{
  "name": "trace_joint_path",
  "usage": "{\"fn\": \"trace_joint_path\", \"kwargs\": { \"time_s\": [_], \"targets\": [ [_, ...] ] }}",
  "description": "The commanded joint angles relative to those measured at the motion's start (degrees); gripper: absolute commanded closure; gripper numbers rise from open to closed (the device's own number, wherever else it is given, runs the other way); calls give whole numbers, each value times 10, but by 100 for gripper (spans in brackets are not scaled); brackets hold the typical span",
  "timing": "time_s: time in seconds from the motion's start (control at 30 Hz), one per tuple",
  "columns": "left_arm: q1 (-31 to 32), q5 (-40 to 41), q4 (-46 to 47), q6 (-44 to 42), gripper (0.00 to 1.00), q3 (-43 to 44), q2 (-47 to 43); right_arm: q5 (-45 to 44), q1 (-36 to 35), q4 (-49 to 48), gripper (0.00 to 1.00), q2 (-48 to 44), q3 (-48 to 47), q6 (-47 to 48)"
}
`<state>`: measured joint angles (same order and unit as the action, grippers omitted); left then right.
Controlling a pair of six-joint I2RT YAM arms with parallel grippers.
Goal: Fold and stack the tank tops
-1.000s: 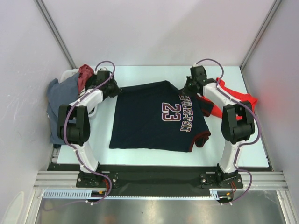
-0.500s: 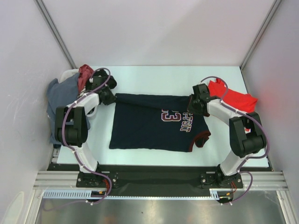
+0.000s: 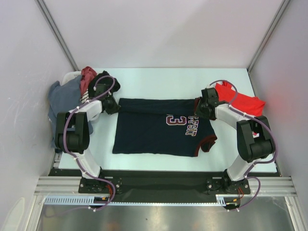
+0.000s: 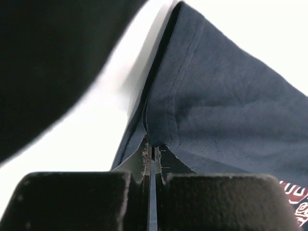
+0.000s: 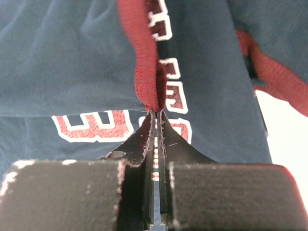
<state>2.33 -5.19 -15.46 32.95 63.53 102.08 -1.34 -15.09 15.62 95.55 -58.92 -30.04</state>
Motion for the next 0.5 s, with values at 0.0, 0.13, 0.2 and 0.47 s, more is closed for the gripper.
{"fn": "trace_joint_path", "kwargs": {
  "time_s": [0.0, 0.13, 0.2, 0.47],
  "targets": [
    [-6, 1, 15, -16, 100, -24, -21, 3, 12, -26, 100, 19, 1, -5],
    [-6, 21, 11, -22, 99, -30, -15, 7, 13, -37, 100, 43, 0, -9],
    [-6, 23, 10, -23, 95, -32, -8, 6, 14, -38, 100, 59, -1, -13],
    [-6, 18, 39, -18, 100, -93, -62, -5, 13, -53, 100, 20, 35, -32]
  ]
}}
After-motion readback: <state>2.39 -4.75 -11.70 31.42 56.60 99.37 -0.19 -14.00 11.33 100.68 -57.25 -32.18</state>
